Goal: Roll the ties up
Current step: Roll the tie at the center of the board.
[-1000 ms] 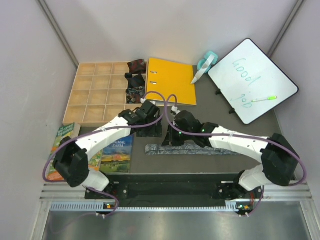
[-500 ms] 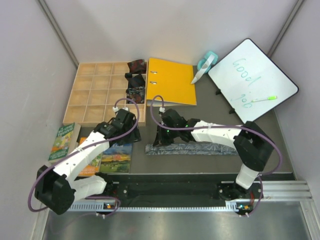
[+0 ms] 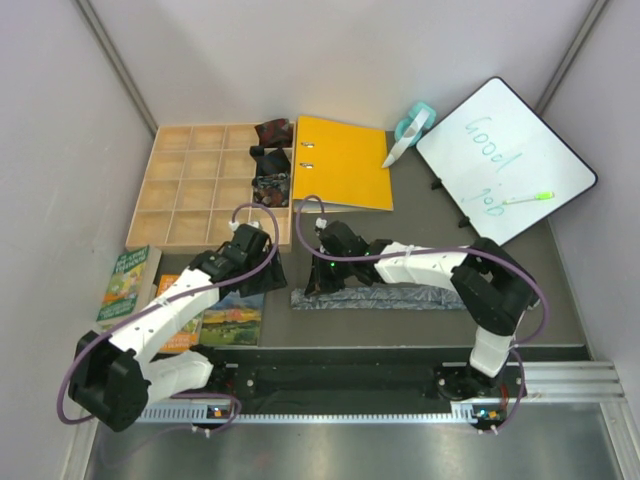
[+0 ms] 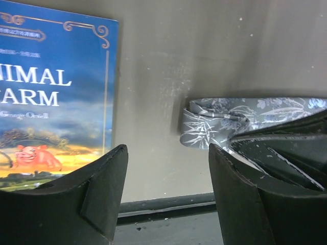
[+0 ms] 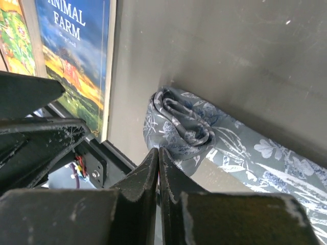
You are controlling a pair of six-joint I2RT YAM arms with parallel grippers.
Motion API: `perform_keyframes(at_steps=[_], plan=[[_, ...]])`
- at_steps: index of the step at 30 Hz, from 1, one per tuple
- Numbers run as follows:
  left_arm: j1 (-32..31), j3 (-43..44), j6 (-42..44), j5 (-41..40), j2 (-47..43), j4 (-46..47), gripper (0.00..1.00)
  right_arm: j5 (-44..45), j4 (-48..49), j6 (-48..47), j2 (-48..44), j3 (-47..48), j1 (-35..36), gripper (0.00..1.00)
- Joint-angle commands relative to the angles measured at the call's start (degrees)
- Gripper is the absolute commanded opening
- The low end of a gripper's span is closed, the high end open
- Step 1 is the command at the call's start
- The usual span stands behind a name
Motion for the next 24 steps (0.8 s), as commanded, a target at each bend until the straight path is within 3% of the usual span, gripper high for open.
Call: perform_keyframes(at_steps=[1, 24], plan=[[0.23, -1.14, -0.07, 2.75, -1.21, 4.09, 0.69, 0.81, 3.68, -1.31, -0.02, -1.76, -1.13, 0.03], [0.23, -9.66, 0.63, 13.66, 4.32, 22.98, 0.66, 0.72, 7.28, -2.8, 1.83, -6.95, -3.86, 0.02]])
